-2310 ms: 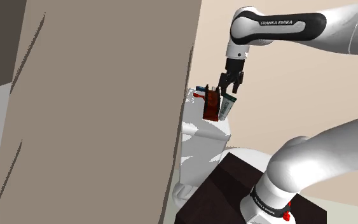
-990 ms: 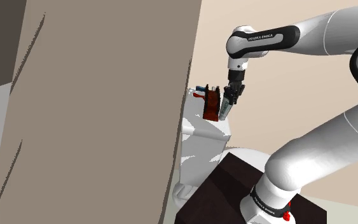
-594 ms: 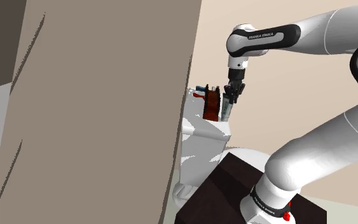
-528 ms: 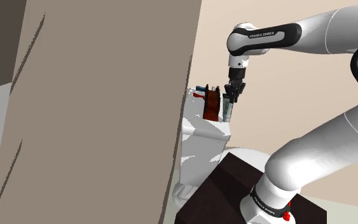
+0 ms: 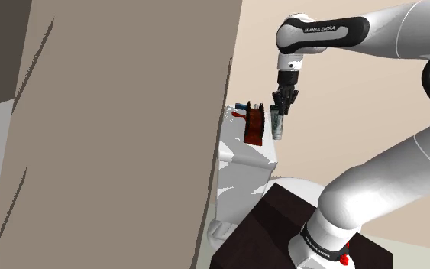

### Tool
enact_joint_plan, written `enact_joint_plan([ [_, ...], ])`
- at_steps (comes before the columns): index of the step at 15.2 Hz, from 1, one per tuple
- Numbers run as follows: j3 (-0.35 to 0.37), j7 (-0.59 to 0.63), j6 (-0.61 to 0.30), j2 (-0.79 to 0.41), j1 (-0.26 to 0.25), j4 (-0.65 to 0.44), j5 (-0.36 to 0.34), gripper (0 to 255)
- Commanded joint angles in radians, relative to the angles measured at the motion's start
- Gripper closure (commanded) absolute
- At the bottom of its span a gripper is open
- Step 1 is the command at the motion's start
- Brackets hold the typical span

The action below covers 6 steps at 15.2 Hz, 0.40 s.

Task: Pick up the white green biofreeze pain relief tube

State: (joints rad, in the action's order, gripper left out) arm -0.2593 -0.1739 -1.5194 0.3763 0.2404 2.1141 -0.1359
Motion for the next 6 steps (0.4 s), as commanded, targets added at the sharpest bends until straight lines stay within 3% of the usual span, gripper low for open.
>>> enact_joint_plan([
  [1, 0.002, -0.001, 0.030, 0.000, -0.001, -0.030, 0.001, 255],
  [6, 0.005, -0.004, 0.072, -0.004, -0.002, -0.076, 0.003, 255],
])
